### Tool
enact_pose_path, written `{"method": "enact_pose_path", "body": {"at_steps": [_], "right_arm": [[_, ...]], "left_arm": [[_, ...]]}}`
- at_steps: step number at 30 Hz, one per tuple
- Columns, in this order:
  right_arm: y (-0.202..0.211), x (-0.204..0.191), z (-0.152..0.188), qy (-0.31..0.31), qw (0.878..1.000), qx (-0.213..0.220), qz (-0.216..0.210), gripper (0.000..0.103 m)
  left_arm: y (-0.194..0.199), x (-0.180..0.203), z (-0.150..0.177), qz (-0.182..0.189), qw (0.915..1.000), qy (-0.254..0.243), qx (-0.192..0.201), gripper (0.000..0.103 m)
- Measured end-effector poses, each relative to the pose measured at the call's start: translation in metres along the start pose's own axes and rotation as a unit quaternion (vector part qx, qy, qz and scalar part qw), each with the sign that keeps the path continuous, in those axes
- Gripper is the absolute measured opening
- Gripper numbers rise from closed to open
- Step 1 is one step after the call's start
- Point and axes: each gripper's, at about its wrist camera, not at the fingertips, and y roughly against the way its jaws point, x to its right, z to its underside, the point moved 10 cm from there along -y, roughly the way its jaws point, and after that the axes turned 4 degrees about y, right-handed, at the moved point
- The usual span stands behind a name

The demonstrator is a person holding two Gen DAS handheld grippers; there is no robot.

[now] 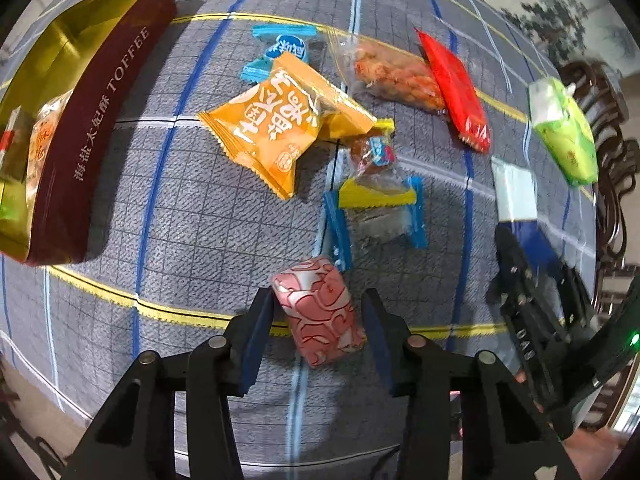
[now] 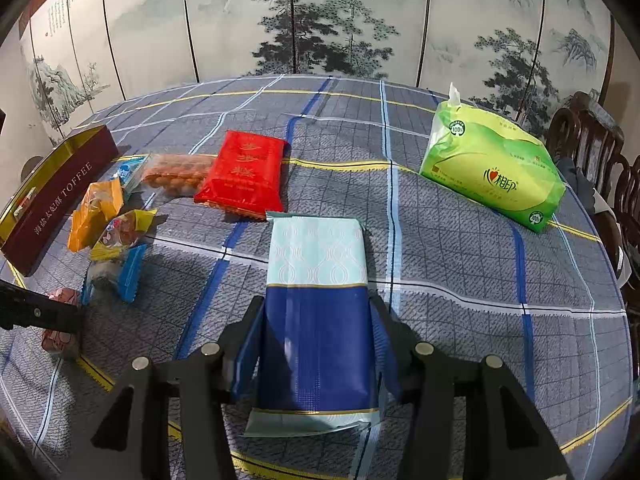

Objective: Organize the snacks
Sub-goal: 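Grasp the pink patterned roll with the left gripper, then carry the pink roll into the gold tin and open the left gripper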

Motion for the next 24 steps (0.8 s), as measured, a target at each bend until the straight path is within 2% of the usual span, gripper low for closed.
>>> {"method": "enact_pose_path", "body": {"at_steps": [2, 6, 13, 24], "right_arm": [[0.0, 0.0, 0.0, 0.0, 1.0, 0.0, 0.0, 0.052], [0.0, 0.0, 0.0, 0.0, 1.0, 0.0, 0.0, 0.052], [0.0, 0.0, 0.0, 0.0, 1.0, 0.0, 0.0, 0.053], [-0.001, 0.0, 0.0, 0.001, 1.0, -0.001, 0.002, 0.053]], "left_arm": [[-0.002, -0.002, 0.0, 0.0, 1.0, -0.003, 0.001, 0.041], [-0.001, -0.009, 0.0, -0.012, 0.9997, -0.018, 0.007, 0.031], [0.008, -0.023, -0.001, -0.026, 0.9979, -0.054, 0.024, 0.028], [0.03, -0.024, -0.007, -0.018, 0.9946, -0.087, 0.054, 0.027]]}}
